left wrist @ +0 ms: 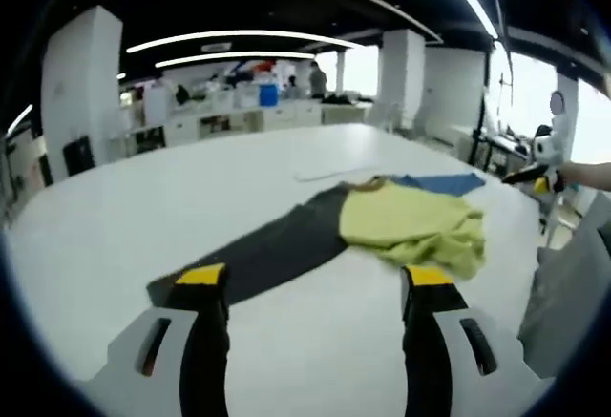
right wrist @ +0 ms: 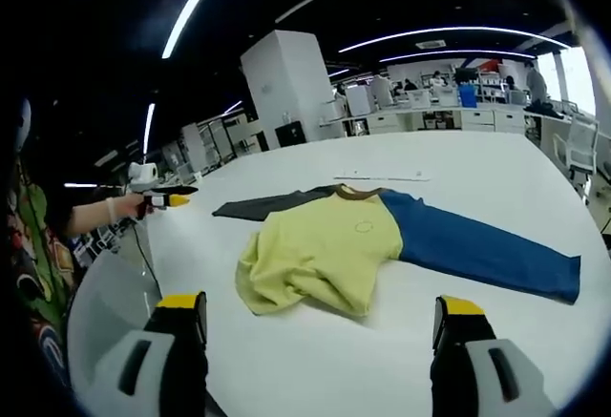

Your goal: Fold the garment on the visible template until the final outline fits inside the template.

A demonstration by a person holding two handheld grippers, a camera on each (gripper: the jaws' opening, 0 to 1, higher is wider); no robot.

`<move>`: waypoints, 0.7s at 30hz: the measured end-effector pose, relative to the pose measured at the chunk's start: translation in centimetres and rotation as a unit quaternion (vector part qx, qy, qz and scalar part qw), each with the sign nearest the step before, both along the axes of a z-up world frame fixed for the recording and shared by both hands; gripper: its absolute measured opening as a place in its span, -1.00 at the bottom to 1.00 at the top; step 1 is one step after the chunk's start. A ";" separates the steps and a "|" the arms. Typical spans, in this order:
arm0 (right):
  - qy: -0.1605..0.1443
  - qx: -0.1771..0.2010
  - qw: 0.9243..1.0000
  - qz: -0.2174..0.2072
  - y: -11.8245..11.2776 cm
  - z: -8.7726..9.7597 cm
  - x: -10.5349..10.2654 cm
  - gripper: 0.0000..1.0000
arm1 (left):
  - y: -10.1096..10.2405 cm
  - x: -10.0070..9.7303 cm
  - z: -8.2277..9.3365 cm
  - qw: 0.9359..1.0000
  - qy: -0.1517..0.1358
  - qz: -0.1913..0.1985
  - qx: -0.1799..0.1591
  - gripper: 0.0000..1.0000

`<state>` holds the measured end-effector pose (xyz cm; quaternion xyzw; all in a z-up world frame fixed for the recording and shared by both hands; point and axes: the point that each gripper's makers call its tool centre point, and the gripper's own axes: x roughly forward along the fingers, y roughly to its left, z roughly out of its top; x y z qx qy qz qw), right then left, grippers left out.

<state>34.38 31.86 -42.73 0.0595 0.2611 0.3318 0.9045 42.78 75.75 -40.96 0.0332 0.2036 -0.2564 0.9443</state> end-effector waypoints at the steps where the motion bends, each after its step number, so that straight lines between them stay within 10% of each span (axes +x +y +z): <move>1: -0.001 -0.002 1.000 0.002 0.2 0.0 0.0 1.00 | -0.3 -0.1 0.1 1.000 -0.003 0.002 -0.009 0.39; 21: 0.001 -0.009 0.999 0.032 1.4 -0.7 0.2 0.96 | -5.2 -3.1 1.4 0.999 -0.026 -0.010 -0.035 0.24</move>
